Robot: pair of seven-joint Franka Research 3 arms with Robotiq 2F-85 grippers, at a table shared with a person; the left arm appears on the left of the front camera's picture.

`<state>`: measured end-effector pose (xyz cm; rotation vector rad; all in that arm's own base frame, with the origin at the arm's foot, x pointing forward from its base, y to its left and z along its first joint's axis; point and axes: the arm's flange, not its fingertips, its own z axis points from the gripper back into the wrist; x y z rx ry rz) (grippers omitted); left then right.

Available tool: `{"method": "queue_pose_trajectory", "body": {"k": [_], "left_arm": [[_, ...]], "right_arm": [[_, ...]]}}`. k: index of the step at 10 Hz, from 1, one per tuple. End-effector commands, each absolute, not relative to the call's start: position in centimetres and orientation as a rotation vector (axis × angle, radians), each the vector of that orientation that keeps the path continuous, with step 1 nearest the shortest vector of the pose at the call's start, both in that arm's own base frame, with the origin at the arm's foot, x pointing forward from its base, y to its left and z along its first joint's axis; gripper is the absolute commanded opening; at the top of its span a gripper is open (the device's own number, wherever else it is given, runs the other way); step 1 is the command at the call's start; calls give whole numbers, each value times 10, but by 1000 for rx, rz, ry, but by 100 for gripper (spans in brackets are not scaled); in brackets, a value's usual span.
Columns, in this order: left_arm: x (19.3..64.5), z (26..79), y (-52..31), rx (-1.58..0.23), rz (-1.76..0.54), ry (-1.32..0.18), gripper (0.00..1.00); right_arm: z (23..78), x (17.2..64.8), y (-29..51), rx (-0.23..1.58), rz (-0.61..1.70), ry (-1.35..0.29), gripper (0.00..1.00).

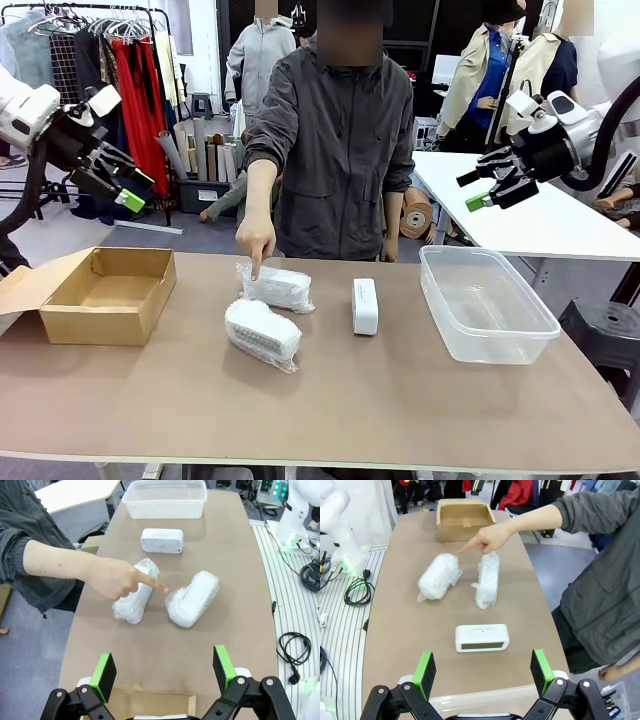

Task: Separate and place wrapped and unwrapped clocks.
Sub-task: Pick up the Digital clock indicated by the person.

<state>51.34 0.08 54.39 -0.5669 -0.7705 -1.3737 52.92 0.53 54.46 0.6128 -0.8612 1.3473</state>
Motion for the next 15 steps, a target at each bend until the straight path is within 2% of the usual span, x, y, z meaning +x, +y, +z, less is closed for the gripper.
{"method": "queue_pose_trajectory", "body": {"k": [1,8,9,13,15], "left_arm": [[513,545,1,-567,-1371,-777,100],[513,544,1,-567,-1374,-770,100],[509,549,-8,-563,-1406,-719,100],[499,562,-34,-553,-1450,-672,100],[490,571,-79,-502,-1380,-657,100]], "right_arm": [[547,527,6,614,1350,-864,100],[547,527,6,614,1350,-864,100],[547,527,6,614,1350,-864,100],[547,527,6,614,1350,-864,100],[547,527,6,614,1350,-864,100]]}}
